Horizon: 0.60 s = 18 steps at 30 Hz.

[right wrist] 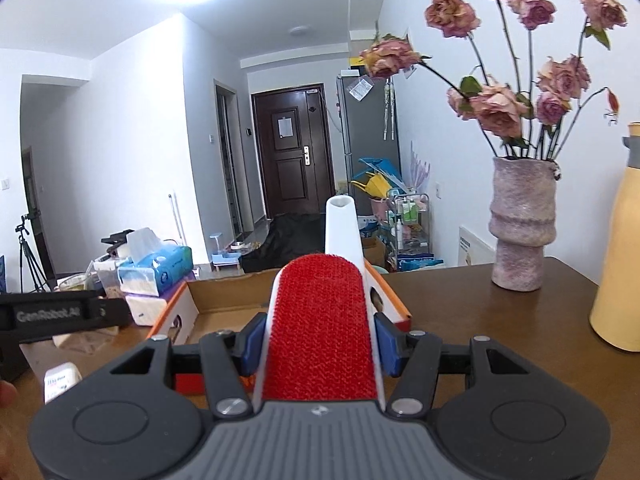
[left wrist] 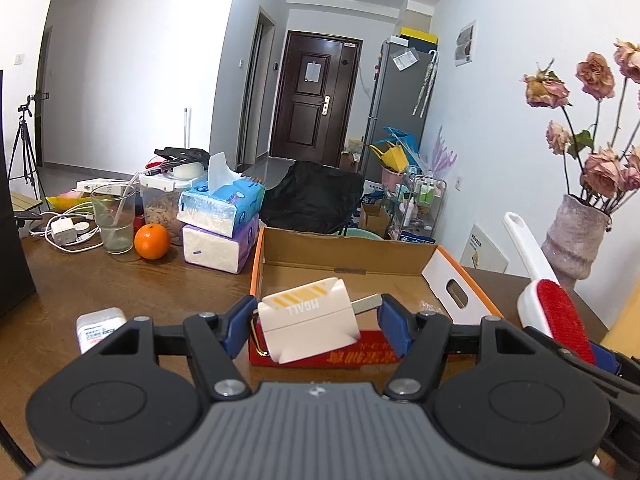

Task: Organize rigid objects
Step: 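Carry the plug with the left tool and the lint roller with the right tool to the box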

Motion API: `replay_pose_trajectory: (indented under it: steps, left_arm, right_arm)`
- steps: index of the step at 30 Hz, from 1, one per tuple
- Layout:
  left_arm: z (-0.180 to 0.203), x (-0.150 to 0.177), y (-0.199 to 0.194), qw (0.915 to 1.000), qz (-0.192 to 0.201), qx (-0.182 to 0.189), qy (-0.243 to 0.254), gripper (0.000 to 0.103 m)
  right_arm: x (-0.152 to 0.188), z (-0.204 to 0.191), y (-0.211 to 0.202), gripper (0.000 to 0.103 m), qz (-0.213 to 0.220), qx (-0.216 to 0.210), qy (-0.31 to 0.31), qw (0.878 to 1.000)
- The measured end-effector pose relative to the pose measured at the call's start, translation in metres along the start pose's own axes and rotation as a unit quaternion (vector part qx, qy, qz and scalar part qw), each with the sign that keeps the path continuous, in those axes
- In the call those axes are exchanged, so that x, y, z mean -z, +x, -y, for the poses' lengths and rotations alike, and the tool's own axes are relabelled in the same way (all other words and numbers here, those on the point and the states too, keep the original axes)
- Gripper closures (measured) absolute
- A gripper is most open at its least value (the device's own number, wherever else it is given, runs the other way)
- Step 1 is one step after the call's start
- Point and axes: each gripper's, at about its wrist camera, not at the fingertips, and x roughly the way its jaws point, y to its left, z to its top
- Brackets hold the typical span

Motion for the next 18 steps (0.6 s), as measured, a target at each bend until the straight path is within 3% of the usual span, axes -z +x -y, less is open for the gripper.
replay_pose_trajectory:
  steps: [18]
  left_arm:
    - [0.0, -0.024, 0.074, 0.9995, -0.012, -0.023, -0.021, 0.036]
  right_arm:
    - [-0.025, -0.015, 0.094, 0.048, -0.008, -0.018, -0.006, 1.0]
